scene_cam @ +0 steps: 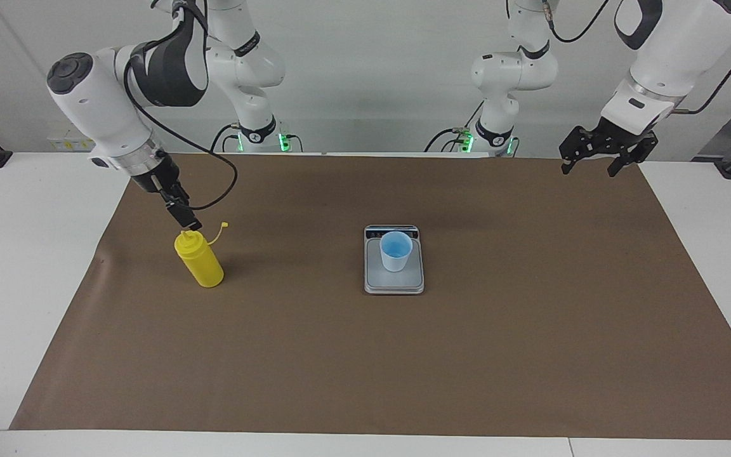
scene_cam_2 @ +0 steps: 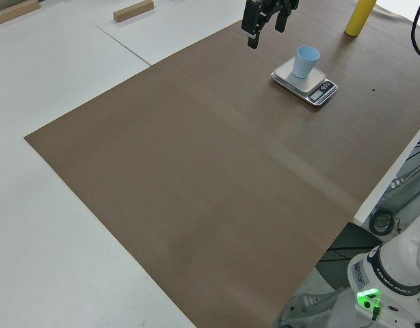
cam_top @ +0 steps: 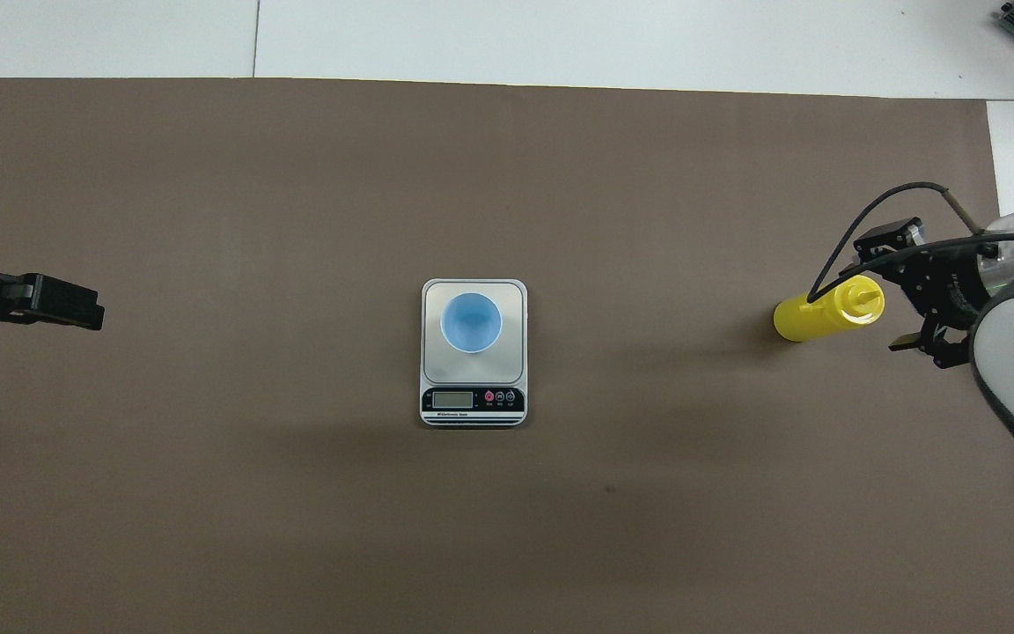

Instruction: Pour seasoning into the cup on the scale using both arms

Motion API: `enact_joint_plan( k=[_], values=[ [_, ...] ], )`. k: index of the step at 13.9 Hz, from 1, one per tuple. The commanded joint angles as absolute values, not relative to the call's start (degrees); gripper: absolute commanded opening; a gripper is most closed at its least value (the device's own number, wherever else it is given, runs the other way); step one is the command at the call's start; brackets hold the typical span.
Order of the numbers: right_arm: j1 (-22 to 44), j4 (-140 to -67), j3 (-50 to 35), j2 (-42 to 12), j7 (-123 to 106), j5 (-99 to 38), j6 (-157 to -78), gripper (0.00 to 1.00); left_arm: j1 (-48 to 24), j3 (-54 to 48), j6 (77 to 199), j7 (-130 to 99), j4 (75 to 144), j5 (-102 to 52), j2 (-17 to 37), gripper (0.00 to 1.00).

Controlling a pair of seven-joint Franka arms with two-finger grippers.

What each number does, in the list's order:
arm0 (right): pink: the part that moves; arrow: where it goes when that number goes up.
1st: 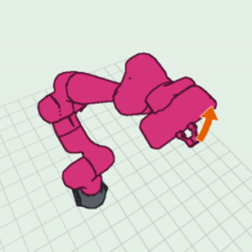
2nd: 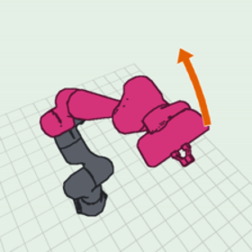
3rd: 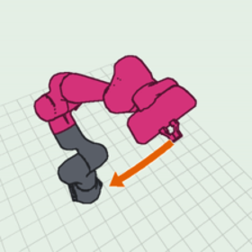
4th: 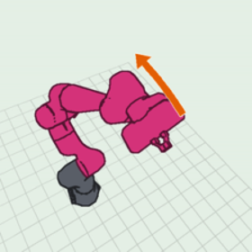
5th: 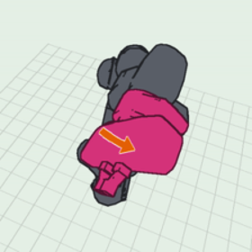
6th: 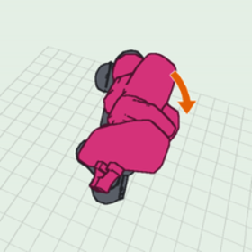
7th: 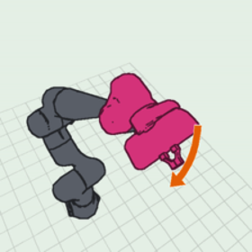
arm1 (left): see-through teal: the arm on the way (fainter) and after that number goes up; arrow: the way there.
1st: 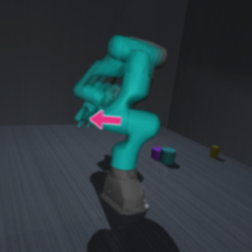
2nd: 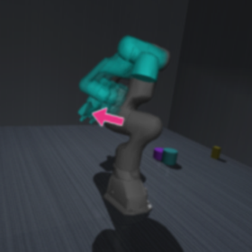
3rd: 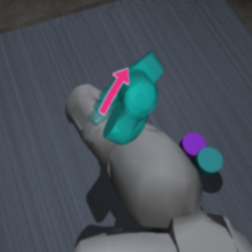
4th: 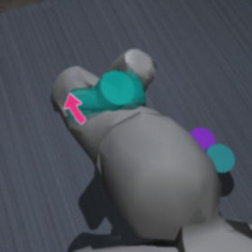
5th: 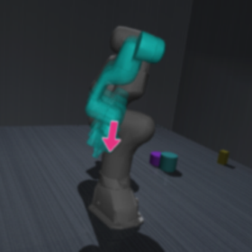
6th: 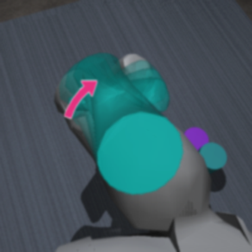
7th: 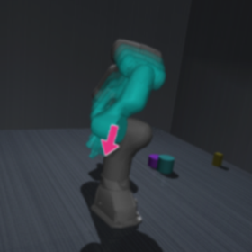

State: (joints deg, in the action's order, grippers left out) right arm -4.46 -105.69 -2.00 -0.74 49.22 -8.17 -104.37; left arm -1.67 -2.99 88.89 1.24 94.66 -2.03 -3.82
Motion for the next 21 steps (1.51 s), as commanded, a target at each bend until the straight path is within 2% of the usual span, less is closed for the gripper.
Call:
enact_joint_plan(
  k=[1, 4, 9, 14, 18, 21],
  values=[
    [-3.2, -107.0, -2.0, 0.5, 41.4, -6.2, -105.6, 1.0, -0.9, -3.5, 88.2, 1.8, 95.6, -1.4, -5.1, 1.0],
    [-1.0, -106.0, -2.0, 0.3, 31.0, -1.2, -107.2, 1.0, -0.9, -3.5, 88.2, 1.8, 95.6, -1.4, -5.1, 1.0],
    [-0.8, -102.0, -3.2, 0.4, 20.9, -0.5, -105.6, 1.0, -0.9, -3.5, 88.2, 1.8, 95.6, -1.4, -5.1, 1.0],
    [2.6, -94.4, -4.4, -0.4, 17.6, 4.0, -100.8, 1.0, -0.9, -3.5, 88.2, 1.8, 95.6, -1.4, -5.1, 1.0],
    [4.0, -82.5, -4.4, -5.1, 17.6, 4.6, -90.1, 1.0, -0.9, -3.5, 88.2, 1.8, 95.6, -1.4, -5.1, 1.0],
    [4.0, -81.6, -4.4, -4.6, 17.6, 4.0, -88.9, 1.0, -0.9, -3.5, 88.2, 1.8, 95.6, -1.4, -5.1, 1.0]
  ],
)
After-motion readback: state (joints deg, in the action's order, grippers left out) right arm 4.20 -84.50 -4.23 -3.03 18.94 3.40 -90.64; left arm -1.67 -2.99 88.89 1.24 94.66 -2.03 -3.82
